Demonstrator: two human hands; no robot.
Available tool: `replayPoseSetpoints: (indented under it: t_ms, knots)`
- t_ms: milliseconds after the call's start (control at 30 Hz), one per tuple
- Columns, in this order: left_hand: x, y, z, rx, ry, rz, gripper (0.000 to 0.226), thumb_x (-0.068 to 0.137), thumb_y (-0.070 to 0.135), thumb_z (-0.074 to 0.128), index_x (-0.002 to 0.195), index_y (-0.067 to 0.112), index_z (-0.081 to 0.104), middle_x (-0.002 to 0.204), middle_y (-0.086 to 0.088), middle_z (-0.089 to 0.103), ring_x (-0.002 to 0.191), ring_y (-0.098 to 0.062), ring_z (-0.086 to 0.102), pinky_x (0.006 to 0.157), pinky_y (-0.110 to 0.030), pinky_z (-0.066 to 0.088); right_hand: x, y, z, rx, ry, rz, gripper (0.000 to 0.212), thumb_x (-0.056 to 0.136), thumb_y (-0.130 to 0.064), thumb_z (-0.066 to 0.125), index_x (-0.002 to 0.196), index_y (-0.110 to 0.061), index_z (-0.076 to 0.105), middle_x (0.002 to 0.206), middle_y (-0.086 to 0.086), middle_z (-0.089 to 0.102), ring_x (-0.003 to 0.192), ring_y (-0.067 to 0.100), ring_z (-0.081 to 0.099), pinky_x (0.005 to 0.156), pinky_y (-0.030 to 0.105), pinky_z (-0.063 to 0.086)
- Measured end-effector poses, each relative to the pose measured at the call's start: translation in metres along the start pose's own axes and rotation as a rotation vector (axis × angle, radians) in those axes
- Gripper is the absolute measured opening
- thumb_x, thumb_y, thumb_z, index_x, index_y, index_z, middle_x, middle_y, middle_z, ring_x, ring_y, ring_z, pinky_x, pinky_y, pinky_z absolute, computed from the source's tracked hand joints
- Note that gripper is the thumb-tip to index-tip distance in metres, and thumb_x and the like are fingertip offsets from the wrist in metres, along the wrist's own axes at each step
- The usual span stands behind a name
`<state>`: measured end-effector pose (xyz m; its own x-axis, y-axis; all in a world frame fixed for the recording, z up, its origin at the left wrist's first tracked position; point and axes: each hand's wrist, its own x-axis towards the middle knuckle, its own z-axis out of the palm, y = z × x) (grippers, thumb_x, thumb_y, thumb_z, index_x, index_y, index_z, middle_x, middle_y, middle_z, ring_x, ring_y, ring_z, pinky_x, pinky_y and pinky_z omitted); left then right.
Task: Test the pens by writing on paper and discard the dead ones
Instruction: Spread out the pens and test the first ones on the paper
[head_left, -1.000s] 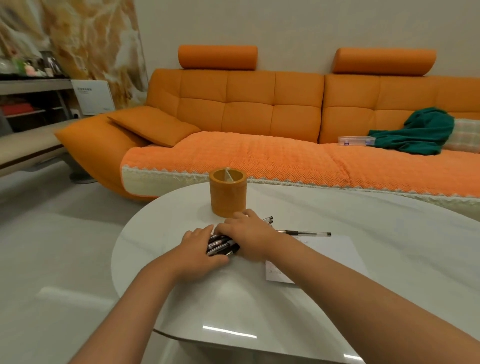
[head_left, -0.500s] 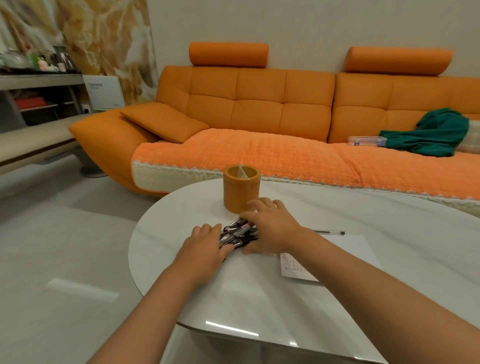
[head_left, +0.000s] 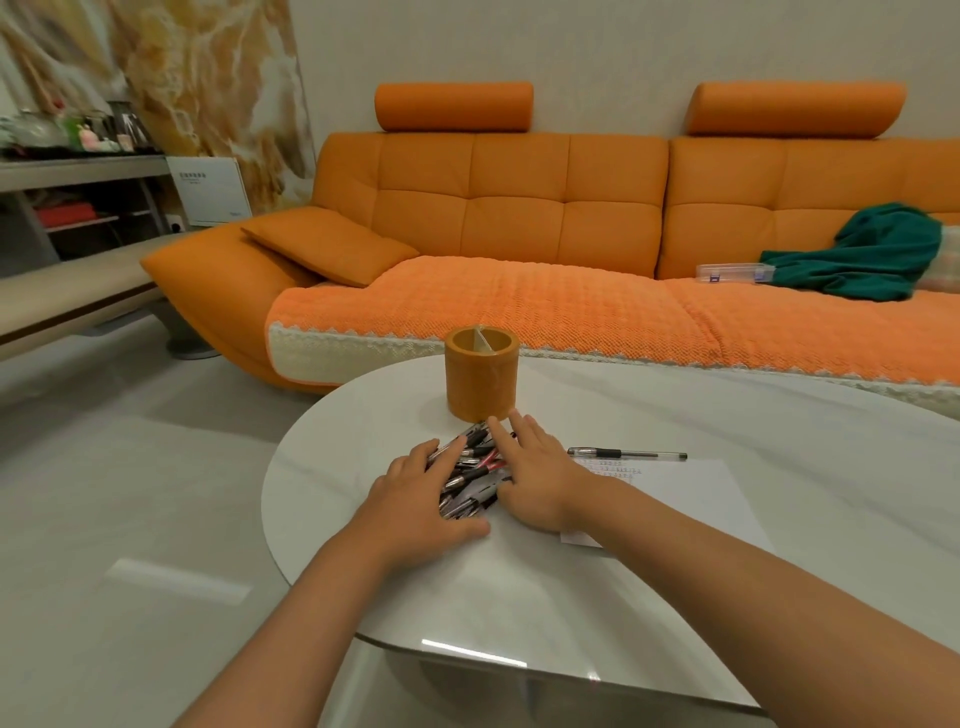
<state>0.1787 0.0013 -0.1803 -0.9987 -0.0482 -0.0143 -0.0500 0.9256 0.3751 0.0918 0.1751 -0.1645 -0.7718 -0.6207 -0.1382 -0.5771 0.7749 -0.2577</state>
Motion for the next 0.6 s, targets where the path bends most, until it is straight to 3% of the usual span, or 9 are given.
replayPoseSetpoints:
  t_ms: [300, 433, 533, 600]
  knots:
    - [-0.007, 0.000, 0.010, 0.019, 0.038, 0.000, 0.096, 0.081, 0.083, 0.043, 0.156, 0.042, 0.000, 0.166, 0.007, -0.002, 0.152, -0.017, -0.004, 0.122, -0.043, 0.007, -0.020, -0.010, 0.014, -0.048, -0.037, -0.027, 0.076, 0.101, -0.031, 0.035, 0.158, -0.017, -0.012, 0.165, 0.007, -0.019, 0.152, 0.024, -0.017, 0.124, 0.047, -0.007]
    - [-0.004, 0.001, 0.006, 0.106, 0.116, -0.023, 0.096, 0.077, 0.087, 0.027, 0.157, 0.037, 0.012, 0.165, 0.006, 0.016, 0.150, -0.016, 0.011, 0.120, -0.041, 0.018, -0.019, -0.010, 0.014, 0.020, 0.035, -0.043, 0.076, 0.099, -0.029, 0.038, 0.159, -0.017, -0.006, 0.166, 0.005, -0.015, 0.152, 0.021, -0.017, 0.123, 0.047, -0.010]
    - [-0.001, 0.005, 0.007, 0.021, 0.252, -0.004, 0.079, 0.082, 0.076, 0.048, 0.148, 0.034, 0.035, 0.160, 0.005, 0.028, 0.145, -0.016, 0.027, 0.114, -0.039, 0.029, -0.019, -0.010, 0.013, -0.072, 0.132, 0.034, 0.069, 0.099, -0.033, 0.034, 0.160, -0.021, 0.004, 0.167, 0.002, -0.009, 0.153, 0.023, -0.013, 0.120, 0.057, -0.014]
    - [0.000, 0.008, 0.009, -0.053, 0.281, 0.006, 0.077, 0.079, 0.072, 0.058, 0.140, 0.027, 0.040, 0.152, 0.006, 0.039, 0.136, -0.015, 0.038, 0.109, -0.037, 0.036, -0.021, -0.009, 0.014, 0.022, 0.094, 0.013, 0.065, 0.099, -0.028, 0.034, 0.159, -0.023, 0.010, 0.168, 0.002, 0.000, 0.154, 0.023, -0.003, 0.122, 0.055, -0.005]
